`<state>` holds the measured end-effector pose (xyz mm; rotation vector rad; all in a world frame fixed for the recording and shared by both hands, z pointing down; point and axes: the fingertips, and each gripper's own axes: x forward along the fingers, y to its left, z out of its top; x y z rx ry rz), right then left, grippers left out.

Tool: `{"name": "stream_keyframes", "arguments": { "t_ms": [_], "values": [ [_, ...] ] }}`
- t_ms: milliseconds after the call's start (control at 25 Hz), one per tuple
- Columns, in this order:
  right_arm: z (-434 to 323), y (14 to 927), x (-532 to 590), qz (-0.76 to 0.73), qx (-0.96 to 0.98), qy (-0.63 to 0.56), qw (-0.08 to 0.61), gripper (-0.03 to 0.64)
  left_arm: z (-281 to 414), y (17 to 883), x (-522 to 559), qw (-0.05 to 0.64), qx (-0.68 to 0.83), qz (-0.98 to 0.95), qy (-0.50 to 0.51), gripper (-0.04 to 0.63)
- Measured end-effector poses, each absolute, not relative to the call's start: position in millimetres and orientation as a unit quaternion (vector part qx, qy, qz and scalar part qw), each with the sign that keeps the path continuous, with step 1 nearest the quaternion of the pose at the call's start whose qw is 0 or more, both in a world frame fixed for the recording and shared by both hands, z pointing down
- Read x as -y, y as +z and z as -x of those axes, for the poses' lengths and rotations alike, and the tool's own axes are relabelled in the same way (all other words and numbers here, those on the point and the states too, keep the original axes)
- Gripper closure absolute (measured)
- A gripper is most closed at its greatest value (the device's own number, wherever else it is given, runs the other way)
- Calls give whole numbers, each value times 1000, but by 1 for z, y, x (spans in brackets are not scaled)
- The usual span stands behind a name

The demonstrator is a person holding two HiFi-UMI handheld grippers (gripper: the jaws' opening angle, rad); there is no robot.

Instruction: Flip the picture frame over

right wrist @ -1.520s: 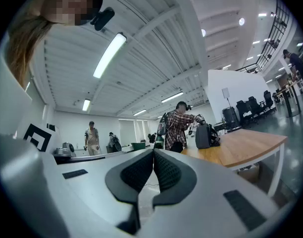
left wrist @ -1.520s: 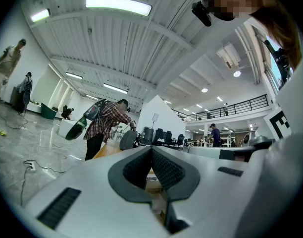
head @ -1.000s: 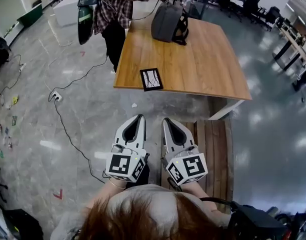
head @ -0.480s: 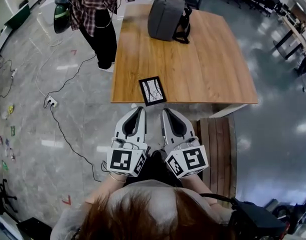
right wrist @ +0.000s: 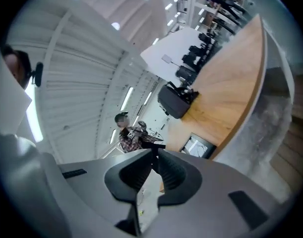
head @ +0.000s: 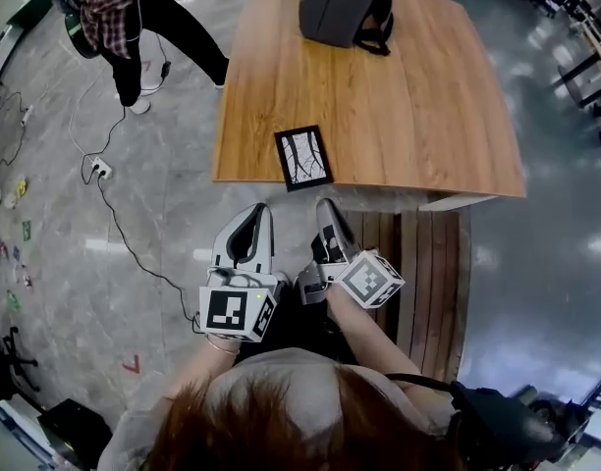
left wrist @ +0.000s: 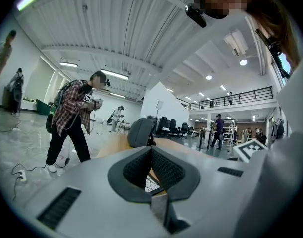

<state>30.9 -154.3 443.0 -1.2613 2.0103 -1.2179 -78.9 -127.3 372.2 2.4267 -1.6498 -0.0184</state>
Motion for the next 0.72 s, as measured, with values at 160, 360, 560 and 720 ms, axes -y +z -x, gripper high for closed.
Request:
{"name": "stream_keyframes", "arguments": {
  "t_ms": [160,360,560,720],
  "values": [
    [-31,506,173,464,-673,-508,273,514,86,394,128,115,566,-816,17,589],
    [-31,554,200,442,-595,-563,366,430,86,408,129,120,561,-818,35,589],
    [-25,580,220,453,-567,-584,363,365,92,417,130,127,563,-815,49,589],
    [-25,600,236,457,-554,-595,361,365,95,422,131,133,560,-816,56,589]
  ]
}}
